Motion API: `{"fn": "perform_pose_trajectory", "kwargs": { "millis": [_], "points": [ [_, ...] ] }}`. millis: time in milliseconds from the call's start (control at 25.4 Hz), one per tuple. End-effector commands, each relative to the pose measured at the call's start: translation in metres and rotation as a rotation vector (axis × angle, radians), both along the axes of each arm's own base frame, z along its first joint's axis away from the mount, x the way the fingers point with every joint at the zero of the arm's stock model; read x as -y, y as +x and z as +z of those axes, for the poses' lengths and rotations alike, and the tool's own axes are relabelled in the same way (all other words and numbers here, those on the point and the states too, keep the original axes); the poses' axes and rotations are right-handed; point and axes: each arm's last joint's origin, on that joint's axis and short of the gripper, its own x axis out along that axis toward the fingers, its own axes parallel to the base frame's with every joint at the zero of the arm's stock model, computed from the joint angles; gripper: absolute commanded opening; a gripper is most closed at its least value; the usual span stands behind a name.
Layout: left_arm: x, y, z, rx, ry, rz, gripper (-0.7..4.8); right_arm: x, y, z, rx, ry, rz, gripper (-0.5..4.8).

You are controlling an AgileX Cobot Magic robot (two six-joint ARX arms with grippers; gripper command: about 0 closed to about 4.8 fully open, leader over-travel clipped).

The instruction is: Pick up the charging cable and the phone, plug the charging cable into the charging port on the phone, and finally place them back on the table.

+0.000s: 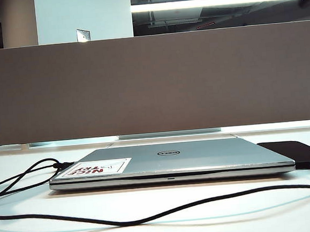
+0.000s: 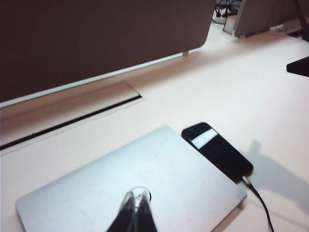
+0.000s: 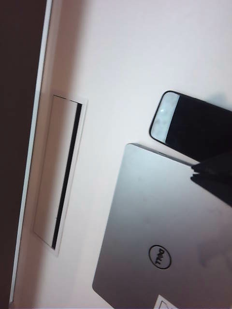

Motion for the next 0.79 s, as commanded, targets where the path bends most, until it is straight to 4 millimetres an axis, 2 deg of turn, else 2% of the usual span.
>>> {"fn": "perform_pose_trajectory", "kwargs": {
  "millis": [39, 118, 275, 393, 590, 786],
  "points": [
    [-0.007, -0.011, -0.005, -0.009, 0.013, -0.005, -0.06, 0.001, -0.018, -0.012, 0.073, 0.007, 0.0, -0.08],
    [-0.011, -0.015, -0.012, -0.014, 0.016, -0.005, -0.06, 0.002, -0.028, -0.021, 0.102, 0.009, 0.0, -0.08],
    [-0.02, -0.029, -0.04, 0.029, -0.021, -0.004, -0.06, 0.003, -0.05, -0.054, 0.166, 0.011, -0.007, -0.08],
    [-0.023, -0.033, -0.055, 0.044, -0.034, -0.003, -0.06, 0.004, -0.059, -0.071, 0.159, 0.036, -0.022, -0.08],
    [-0.023, -0.033, -0.071, -0.008, -0.061, 0.007, -0.06, 0.004, -0.066, -0.084, 0.157, 0.086, -0.042, -0.05],
    [-0.023, -0.034, -0.097, 0.07, -0.129, 0.006, -0.06, 0.004, -0.07, -0.086, 0.149, 0.088, -0.033, -0.05]
  ]
}}
